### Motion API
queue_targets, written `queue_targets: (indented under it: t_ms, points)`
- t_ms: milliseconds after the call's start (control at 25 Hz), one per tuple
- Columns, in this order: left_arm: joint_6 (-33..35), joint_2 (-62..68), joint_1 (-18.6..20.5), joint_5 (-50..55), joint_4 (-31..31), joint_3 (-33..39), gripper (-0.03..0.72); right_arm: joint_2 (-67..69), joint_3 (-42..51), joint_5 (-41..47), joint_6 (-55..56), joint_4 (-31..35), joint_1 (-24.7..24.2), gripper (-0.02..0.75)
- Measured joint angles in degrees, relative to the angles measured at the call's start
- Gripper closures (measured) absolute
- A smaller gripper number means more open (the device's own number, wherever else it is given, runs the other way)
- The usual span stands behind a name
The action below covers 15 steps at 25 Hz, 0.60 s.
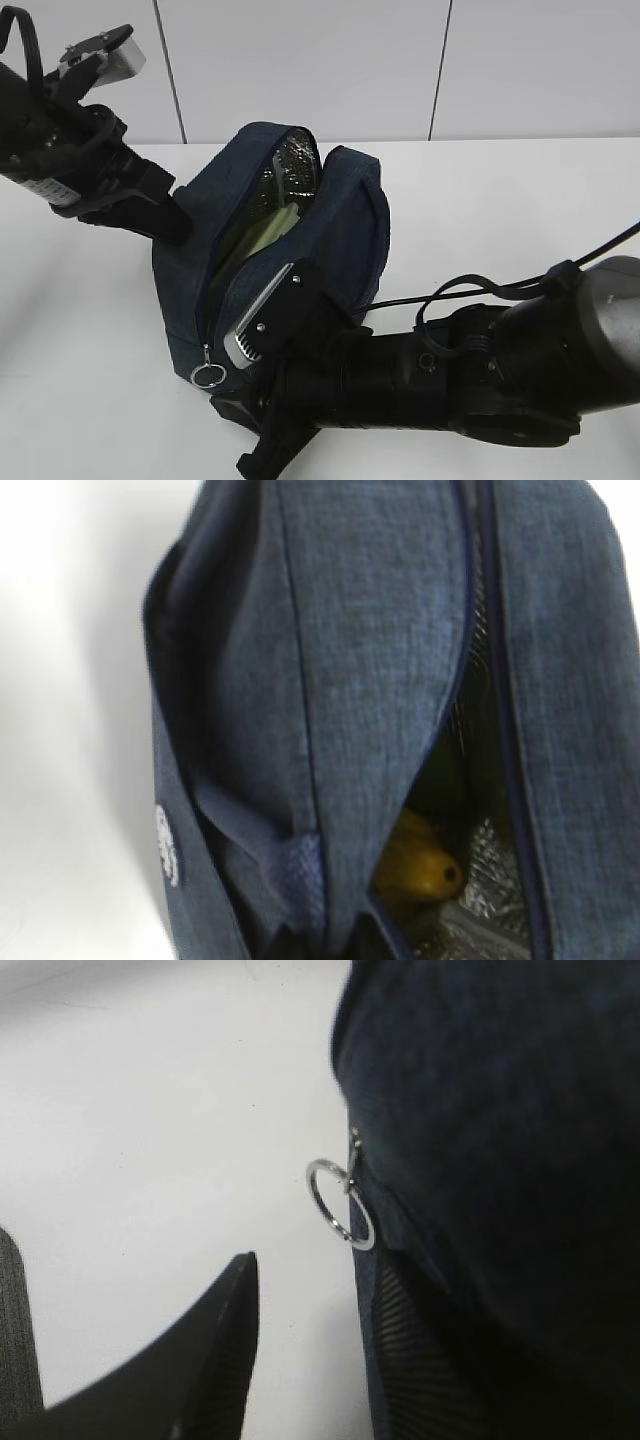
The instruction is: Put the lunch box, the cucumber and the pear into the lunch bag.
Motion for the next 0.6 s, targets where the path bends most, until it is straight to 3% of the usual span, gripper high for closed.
queue_targets:
  t_ms: [80, 280, 480, 600]
  points:
    - [0.11, -0.39, 0.0, 1.37, 0.04, 0.0, 0.562, 0.0, 0.0, 0.13, 0.0, 0.0, 0.0, 0.422]
    - [0.21, -2.21, 0.0, 1.68, 0.13, 0.0, 0.235, 0.0, 0.0, 0.25, 0.0, 0.0, 0.0, 0.422]
    - [0.6, -4.0, 0.0, 3.19, 0.3, 0.82, 0.189, 0.0, 0.0, 0.36, 0.0, 0.0, 0.0, 0.422]
    - [2.35, -6.66, 0.0, 0.27, 0.3, 5.94, 0.197, 0.0, 0.0, 0.45, 0.0, 0.0, 0.0, 0.422]
